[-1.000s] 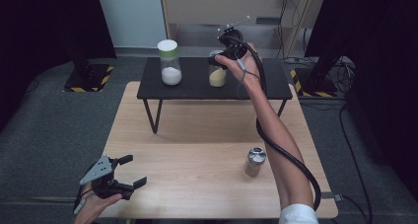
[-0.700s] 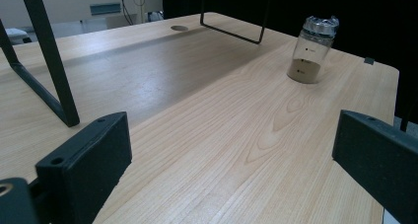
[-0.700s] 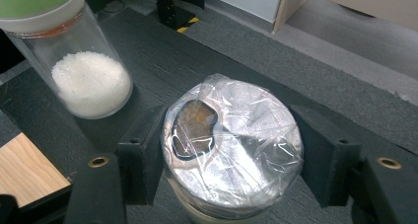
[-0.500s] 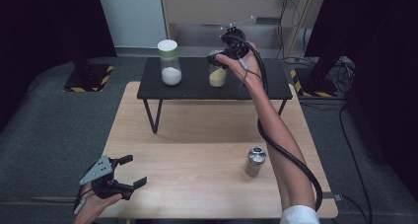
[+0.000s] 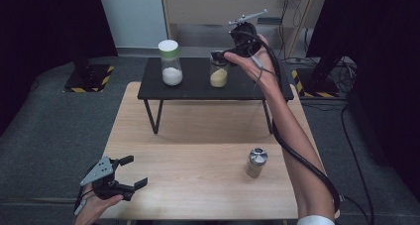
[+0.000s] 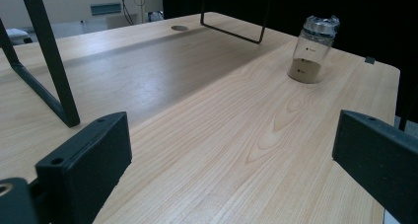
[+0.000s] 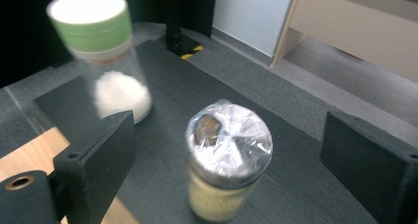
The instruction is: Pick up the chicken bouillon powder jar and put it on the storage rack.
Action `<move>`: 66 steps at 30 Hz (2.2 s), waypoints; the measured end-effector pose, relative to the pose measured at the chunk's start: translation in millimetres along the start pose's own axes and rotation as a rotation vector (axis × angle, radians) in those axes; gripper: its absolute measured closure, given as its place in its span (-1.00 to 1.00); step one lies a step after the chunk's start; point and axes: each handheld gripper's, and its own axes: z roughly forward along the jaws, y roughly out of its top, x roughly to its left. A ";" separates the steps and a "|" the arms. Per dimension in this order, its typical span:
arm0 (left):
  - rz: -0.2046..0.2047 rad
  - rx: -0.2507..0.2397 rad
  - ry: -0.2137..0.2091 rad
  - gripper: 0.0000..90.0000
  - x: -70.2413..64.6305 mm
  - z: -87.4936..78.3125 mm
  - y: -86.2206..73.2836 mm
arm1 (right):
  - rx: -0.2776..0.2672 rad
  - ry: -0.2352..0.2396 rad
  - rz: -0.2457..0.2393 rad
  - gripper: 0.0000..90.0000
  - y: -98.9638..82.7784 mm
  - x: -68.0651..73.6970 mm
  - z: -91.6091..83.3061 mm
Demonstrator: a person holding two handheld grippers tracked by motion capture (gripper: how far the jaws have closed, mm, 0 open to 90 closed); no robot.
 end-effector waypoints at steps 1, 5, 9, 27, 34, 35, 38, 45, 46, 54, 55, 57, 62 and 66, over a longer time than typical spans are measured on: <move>0.000 0.001 0.000 -1.00 0.0 0.2 0.1 | -0.011 0.003 -0.004 -0.82 -2.0 1.0 -4.2; 0.002 0.003 -0.002 -1.00 -0.4 0.5 0.6 | -0.027 0.012 -0.037 -0.82 -7.3 4.5 -20.0; 0.001 0.002 0.001 -1.00 -0.3 0.3 0.4 | -0.050 0.015 -0.068 -0.82 -12.1 9.0 -36.3; 0.003 0.006 0.001 -1.00 -0.8 0.8 0.9 | -0.146 0.046 -0.117 -0.80 -63.5 14.6 -107.2; 0.004 0.007 0.002 -1.00 -1.0 0.9 1.2 | -0.180 0.056 -0.114 -0.80 -93.9 15.5 -128.2; 0.004 0.008 0.002 -1.00 -1.2 1.0 1.3 | -0.183 0.059 -0.113 -0.80 -98.1 15.9 -130.9; 0.002 0.008 0.003 -1.00 -1.1 1.1 1.2 | -0.192 0.070 -0.111 -0.80 -110.7 17.4 -138.1; 0.005 0.010 0.002 -1.00 -1.4 1.3 1.6 | -0.213 0.064 -0.102 -0.81 -141.1 23.0 -153.5; 0.005 0.010 0.001 -1.00 -1.3 1.2 1.5 | -0.215 0.058 -0.103 -0.81 -145.2 24.5 -156.0; 0.004 0.011 0.004 -1.00 -1.7 1.4 1.8 | -0.231 0.021 -0.103 -0.82 -173.3 32.0 -173.5; 0.004 0.012 0.004 -1.00 -1.7 1.4 1.8 | -0.231 0.023 -0.103 -0.82 -176.3 32.2 -175.2; 0.004 0.012 0.005 -1.00 -1.8 1.4 1.8 | -0.228 0.017 -0.102 -0.82 -181.4 34.4 -178.3; 0.003 0.011 0.007 -1.00 -2.0 1.0 1.9 | -0.235 0.023 -0.092 -0.82 -196.1 36.4 -184.7; 0.003 0.012 0.006 -1.00 -1.9 1.1 1.9 | -0.237 0.026 -0.085 -0.83 -210.8 38.6 -188.1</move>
